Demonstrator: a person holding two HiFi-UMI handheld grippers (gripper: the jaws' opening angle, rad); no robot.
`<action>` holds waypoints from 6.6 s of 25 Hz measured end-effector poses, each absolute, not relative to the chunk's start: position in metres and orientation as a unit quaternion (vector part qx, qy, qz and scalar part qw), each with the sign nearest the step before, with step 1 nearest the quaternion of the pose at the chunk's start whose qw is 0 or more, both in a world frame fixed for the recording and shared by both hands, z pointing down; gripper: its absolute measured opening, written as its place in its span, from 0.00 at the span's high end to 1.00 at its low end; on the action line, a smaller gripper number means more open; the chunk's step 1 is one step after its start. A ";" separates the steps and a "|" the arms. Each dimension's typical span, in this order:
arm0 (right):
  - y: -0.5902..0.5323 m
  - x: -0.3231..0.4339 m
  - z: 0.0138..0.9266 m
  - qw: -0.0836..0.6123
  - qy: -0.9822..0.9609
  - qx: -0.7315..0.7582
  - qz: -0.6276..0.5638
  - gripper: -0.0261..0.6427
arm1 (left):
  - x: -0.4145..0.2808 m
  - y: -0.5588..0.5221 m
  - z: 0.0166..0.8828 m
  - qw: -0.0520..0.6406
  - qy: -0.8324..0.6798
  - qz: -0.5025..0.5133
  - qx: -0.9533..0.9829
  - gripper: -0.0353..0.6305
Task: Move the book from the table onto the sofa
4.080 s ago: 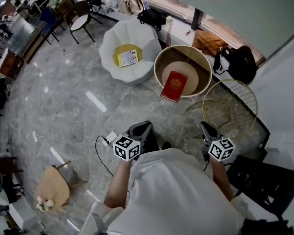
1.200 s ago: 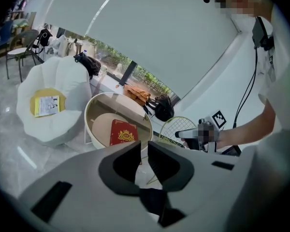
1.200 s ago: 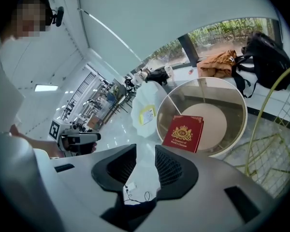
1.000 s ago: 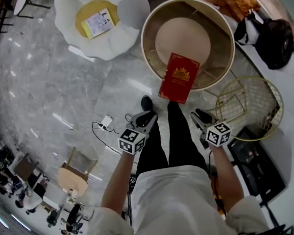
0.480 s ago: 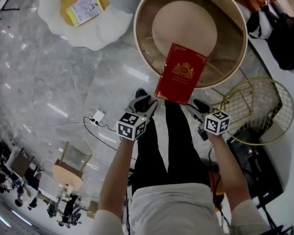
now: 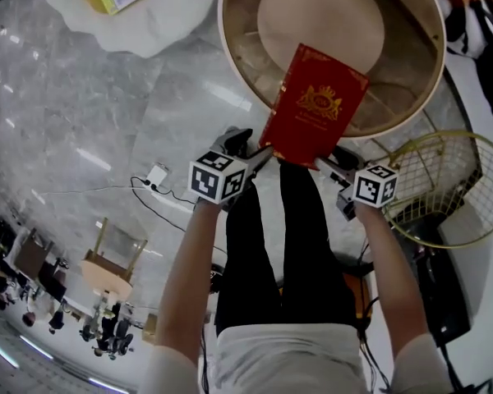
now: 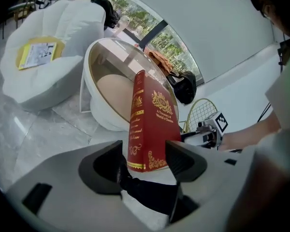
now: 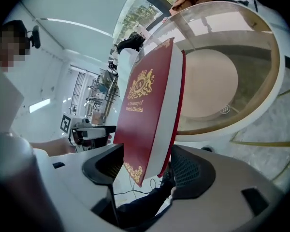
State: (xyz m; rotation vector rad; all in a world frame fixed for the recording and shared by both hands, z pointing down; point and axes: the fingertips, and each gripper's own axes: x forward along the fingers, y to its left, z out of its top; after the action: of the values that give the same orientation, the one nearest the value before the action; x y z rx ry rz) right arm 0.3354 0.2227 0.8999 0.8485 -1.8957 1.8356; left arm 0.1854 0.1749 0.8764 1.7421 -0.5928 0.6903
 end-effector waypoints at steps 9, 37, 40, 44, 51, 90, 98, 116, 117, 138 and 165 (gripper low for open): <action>0.217 0.317 0.891 0.138 -0.669 0.272 0.678 0.46 | 0.209 0.194 0.900 0.625 -0.191 0.290 0.700 0.39; 0.192 0.305 0.803 0.199 -0.739 0.214 0.607 0.49 | 0.204 0.180 0.797 0.596 -0.242 0.221 0.733 0.43; 0.175 0.306 0.770 0.207 -0.750 0.201 0.595 0.49 | 0.204 0.168 0.763 0.591 -0.259 0.203 0.736 0.43; 0.159 0.303 0.725 0.216 -0.765 0.189 0.577 0.49 | 0.200 0.158 0.718 0.585 -0.278 0.185 0.739 0.44; 0.143 0.286 0.653 0.225 -0.780 0.164 0.561 0.50 | 0.183 0.153 0.644 0.587 -0.317 0.143 0.731 0.44; 0.054 0.025 0.527 0.236 -0.815 0.137 0.512 0.50 | -0.073 0.083 0.525 0.564 -0.354 0.057 0.743 0.44; 0.027 -0.030 0.522 0.229 -0.820 0.139 0.505 0.50 | -0.129 0.055 0.520 0.555 -0.350 0.061 0.752 0.44; -0.033 -0.053 0.533 0.264 -0.825 0.121 0.485 0.50 | -0.148 0.002 0.537 0.574 -0.346 0.035 0.741 0.44; -0.038 -0.051 0.534 0.265 -0.825 0.118 0.485 0.50 | -0.146 -0.003 0.538 0.576 -0.350 0.030 0.738 0.44; -0.149 -0.044 0.601 0.264 -0.803 0.065 0.530 0.50 | -0.141 -0.107 0.594 0.600 -0.390 0.048 0.697 0.45; -0.195 -0.111 0.813 0.269 -0.756 0.097 0.588 0.50 | -0.210 -0.162 0.809 0.646 -0.345 0.074 0.677 0.45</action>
State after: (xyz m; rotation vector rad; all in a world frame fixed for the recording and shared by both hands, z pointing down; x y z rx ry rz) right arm -0.1107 -0.1953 0.8126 0.2622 -2.0386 1.5859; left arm -0.2097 -0.1619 0.8086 1.5404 -0.7852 0.1683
